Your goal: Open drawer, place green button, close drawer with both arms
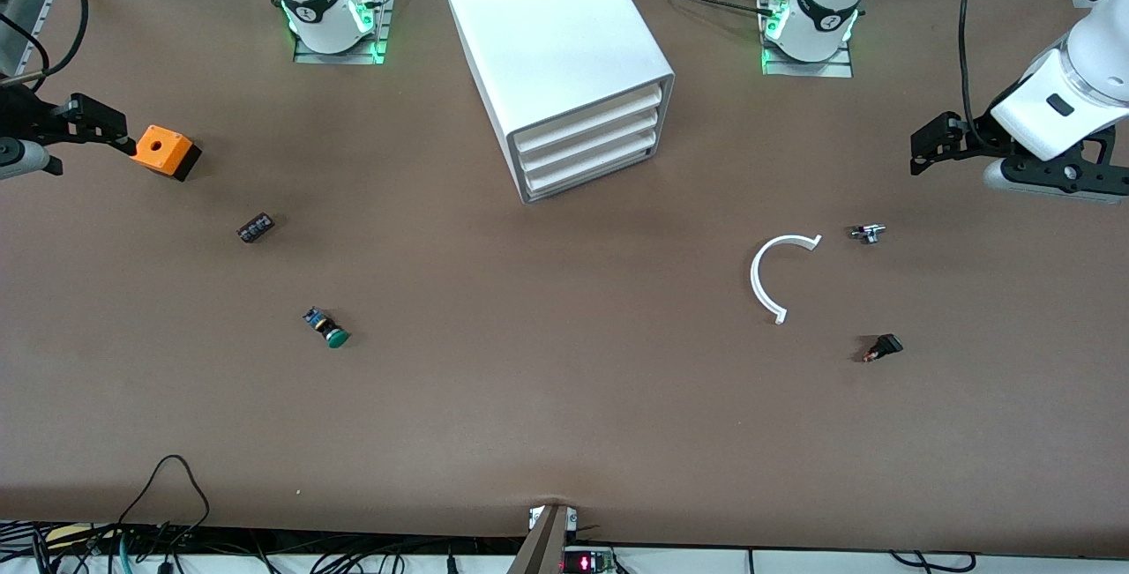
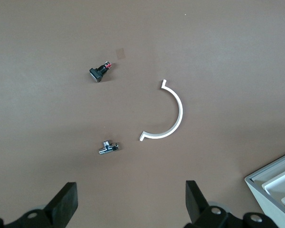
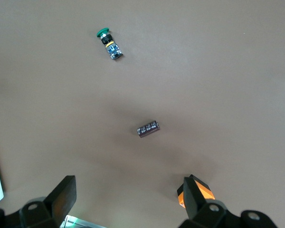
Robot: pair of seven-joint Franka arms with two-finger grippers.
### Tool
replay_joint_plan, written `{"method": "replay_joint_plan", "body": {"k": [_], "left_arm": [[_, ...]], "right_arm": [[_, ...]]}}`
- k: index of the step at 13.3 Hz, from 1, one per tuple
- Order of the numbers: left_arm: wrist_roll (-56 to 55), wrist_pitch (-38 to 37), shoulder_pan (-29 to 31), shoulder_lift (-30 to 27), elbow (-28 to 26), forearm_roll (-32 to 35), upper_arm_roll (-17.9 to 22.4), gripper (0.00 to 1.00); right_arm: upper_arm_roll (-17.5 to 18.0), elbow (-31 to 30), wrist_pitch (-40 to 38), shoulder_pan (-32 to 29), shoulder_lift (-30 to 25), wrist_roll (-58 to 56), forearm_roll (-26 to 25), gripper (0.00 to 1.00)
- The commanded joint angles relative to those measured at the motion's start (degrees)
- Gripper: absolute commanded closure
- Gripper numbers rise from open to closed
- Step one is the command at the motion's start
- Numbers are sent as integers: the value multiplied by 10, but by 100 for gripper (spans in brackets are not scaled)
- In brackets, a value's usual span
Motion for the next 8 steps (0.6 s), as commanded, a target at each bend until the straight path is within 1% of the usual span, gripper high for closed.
{"method": "replay_joint_plan", "body": {"k": [1, 8], "left_arm": [[4, -11, -1, 9, 18, 11, 1, 0], [3, -11, -1, 10, 18, 11, 0, 0]], "right_arm": [[6, 0, -4, -5, -6, 1, 9, 0], [4, 7, 3, -5, 3, 4, 9, 0]]}}
